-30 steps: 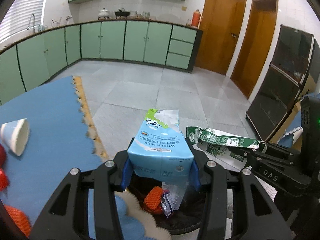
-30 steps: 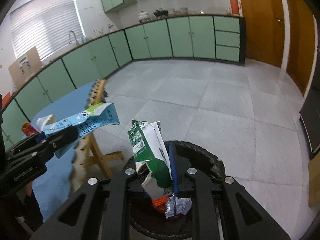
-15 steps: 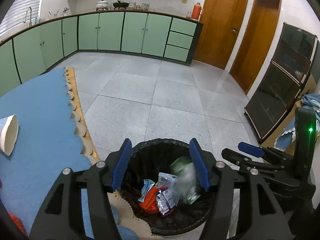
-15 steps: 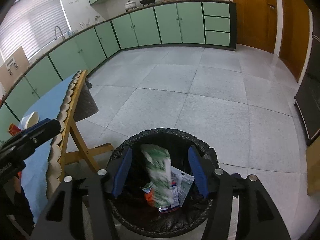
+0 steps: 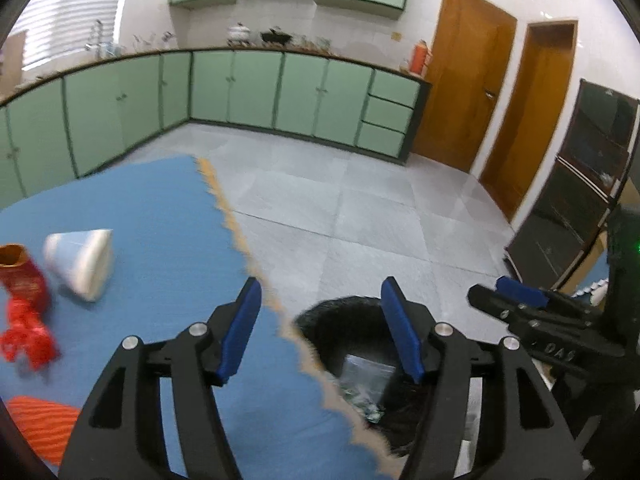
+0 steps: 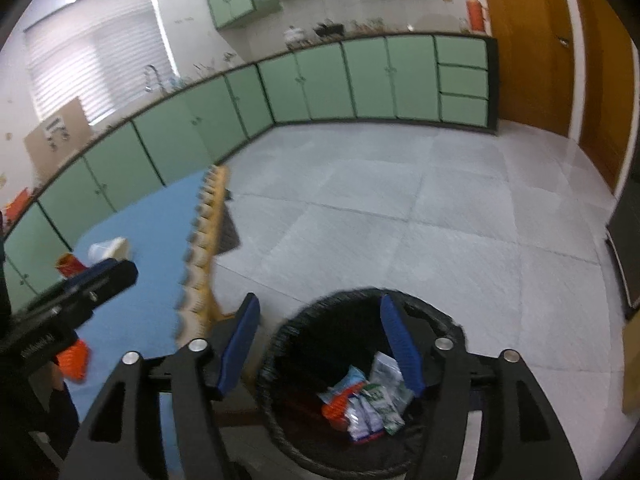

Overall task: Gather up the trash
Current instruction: 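Move both tools back over the remaining trash on the table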

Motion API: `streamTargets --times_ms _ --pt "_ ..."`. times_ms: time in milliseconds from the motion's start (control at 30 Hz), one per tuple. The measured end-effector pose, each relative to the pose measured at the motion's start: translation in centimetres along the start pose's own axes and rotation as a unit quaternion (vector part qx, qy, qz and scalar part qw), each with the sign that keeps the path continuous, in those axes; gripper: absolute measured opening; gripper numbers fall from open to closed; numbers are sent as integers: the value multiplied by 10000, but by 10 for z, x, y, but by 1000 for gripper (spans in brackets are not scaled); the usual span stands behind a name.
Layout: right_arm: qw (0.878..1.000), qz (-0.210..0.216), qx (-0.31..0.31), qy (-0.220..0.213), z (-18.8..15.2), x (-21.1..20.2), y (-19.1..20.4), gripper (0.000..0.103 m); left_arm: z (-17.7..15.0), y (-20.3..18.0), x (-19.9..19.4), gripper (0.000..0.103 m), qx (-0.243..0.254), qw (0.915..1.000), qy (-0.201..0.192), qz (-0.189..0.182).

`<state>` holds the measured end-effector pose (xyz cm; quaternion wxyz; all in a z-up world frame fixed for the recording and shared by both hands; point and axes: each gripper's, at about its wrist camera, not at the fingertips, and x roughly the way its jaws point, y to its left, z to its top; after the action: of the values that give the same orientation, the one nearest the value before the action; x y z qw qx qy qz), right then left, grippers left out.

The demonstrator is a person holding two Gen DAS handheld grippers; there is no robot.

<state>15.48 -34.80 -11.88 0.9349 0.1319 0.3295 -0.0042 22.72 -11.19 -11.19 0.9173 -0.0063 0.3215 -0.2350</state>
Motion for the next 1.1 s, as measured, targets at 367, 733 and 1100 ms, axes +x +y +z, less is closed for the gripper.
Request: streamTargets --times_ms 367,733,1100 --pt "9896 1057 -845 -483 -16 5 123 90 -28 106 -92 74 -370 9874 -529 1442" --pt "9664 1954 -1672 49 -67 33 227 96 -75 198 -147 81 -1060 9638 -376 2418" --pt "9621 1903 -1942 232 -91 57 264 89 -105 222 -163 81 -1261 9558 -324 2634"
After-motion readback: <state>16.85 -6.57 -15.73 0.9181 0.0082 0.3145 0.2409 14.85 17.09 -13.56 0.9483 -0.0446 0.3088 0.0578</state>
